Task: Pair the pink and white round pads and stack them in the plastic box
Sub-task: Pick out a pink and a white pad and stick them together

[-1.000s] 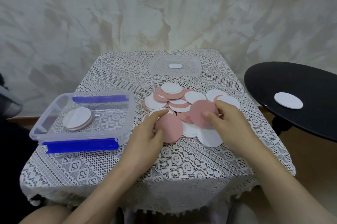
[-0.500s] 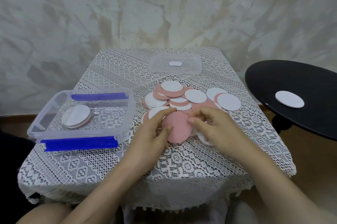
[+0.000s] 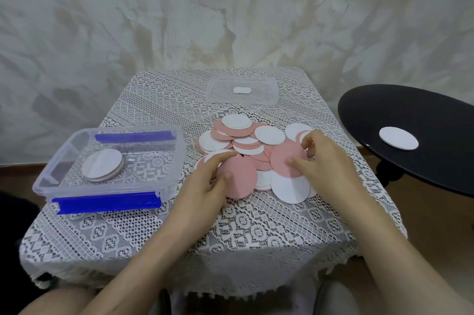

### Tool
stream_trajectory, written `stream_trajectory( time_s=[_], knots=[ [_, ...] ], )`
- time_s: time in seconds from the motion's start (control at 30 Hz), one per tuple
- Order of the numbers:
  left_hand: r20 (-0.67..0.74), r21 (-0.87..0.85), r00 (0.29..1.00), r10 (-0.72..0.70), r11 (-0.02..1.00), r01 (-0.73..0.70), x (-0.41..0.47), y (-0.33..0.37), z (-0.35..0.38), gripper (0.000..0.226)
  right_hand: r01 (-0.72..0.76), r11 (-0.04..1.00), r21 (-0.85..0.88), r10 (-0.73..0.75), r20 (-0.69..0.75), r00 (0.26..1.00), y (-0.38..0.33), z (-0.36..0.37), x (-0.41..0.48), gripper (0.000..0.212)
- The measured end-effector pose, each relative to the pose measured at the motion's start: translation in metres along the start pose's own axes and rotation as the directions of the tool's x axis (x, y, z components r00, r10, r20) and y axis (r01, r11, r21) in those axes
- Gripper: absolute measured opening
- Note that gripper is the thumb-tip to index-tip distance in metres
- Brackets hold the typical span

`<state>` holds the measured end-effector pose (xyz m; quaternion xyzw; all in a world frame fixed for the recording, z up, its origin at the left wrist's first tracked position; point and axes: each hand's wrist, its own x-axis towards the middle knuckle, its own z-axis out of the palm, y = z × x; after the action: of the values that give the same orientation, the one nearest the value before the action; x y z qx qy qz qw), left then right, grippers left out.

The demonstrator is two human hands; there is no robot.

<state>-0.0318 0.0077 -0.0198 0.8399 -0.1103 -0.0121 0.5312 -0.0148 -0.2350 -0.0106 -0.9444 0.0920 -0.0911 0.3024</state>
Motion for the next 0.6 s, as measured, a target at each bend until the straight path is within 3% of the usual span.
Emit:
stream_trajectory(
  time_s=[0.1,0.23,0.37,0.47,0.6],
  knots=[
    [-0.009,0.005,1.0,-0.005,1.0,0.005,-0.001,-0.001,-0.001,0.038,0.037,0.969,0.244,-0.045,0.028,0.999,0.002,0.0,-0.004,0.018],
    [-0.008,-0.007,1.0,-0.007,1.0,0.007,-0.004,-0.002,-0.002,0.037,0.038,0.802,0.596,-0.142,0.129,0.982,-0.013,-0.006,-0.021,0.012],
    [0.01,-0.037,1.0,0.012,0.999,-0.011,-0.008,-0.002,-0.003,0.035,0.035,0.8,0.599,-0.212,0.227,0.951,-0.026,0.0,-0.039,0.01],
    [0.058,-0.061,0.996,0.06,0.997,-0.057,-0.012,0.001,-0.003,0.032,0.053,0.841,0.538,-0.208,0.231,0.951,-0.029,0.015,-0.047,0.016],
    [0.08,0.007,0.991,0.111,0.994,-0.112,-0.015,-0.001,-0.005,0.037,0.082,0.822,0.564,-0.241,0.214,0.947,-0.036,0.024,-0.054,0.023]
  ],
)
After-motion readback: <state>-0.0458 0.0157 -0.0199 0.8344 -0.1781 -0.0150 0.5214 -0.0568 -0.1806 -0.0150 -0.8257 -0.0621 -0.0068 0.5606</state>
